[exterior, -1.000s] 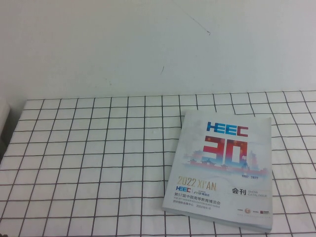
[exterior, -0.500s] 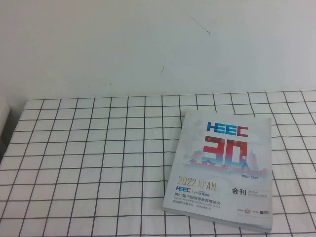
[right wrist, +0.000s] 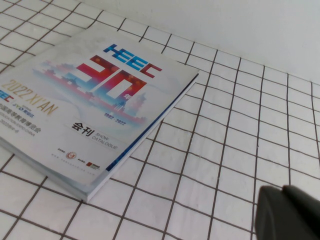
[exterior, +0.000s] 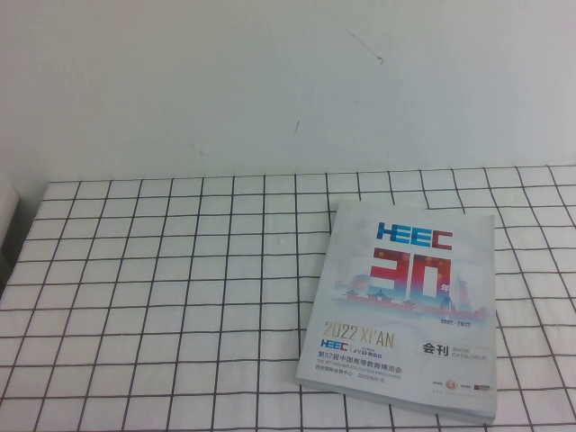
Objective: Close book
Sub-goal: 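Close the open booklet and leave it lying on the table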
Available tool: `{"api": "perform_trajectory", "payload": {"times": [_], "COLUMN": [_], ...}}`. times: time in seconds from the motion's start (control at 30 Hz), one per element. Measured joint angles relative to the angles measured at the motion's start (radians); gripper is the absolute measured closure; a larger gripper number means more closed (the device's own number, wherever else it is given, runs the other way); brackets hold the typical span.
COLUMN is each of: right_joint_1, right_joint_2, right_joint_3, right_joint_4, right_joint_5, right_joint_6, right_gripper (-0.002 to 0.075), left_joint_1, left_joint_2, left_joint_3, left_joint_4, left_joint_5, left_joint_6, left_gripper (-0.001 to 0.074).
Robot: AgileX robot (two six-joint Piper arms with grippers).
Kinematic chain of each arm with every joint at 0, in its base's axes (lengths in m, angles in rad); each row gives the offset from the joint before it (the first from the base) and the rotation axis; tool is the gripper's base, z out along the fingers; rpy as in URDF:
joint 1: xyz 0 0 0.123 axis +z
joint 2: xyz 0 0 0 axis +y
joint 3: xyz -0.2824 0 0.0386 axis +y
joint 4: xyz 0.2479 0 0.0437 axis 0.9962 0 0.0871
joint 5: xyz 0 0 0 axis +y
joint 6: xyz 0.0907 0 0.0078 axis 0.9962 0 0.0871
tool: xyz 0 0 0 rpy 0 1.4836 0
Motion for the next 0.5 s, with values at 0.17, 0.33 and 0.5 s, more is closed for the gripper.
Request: {"api": "perform_trajectory", "payload": {"times": [0.17, 0.33, 0.5], "right_joint_1": [0.0, 0.0, 0.0], "right_joint_2": [0.0, 0.0, -0.041], "right_joint_3": [0.0, 0.0, 0.052], "right_joint_4": [0.0, 0.0, 0.0], "right_joint_5": [0.0, 0.0, -0.045], "right_joint_6": [0.0, 0.0, 0.0], "right_gripper": [0.0729, 0.0729, 0.0729], "left_joint_1": [0.0, 0.0, 0.0], "left_joint_2": [0.0, 0.0, 0.0], "left_joint_3": [0.0, 0.0, 0.0], "left_joint_4": [0.0, 0.0, 0.0], "left_joint_5": [0.0, 0.0, 0.0], "left_joint_6": [0.0, 0.0, 0.0], "left_gripper": [0.0738, 0.0738, 0.0738]}}
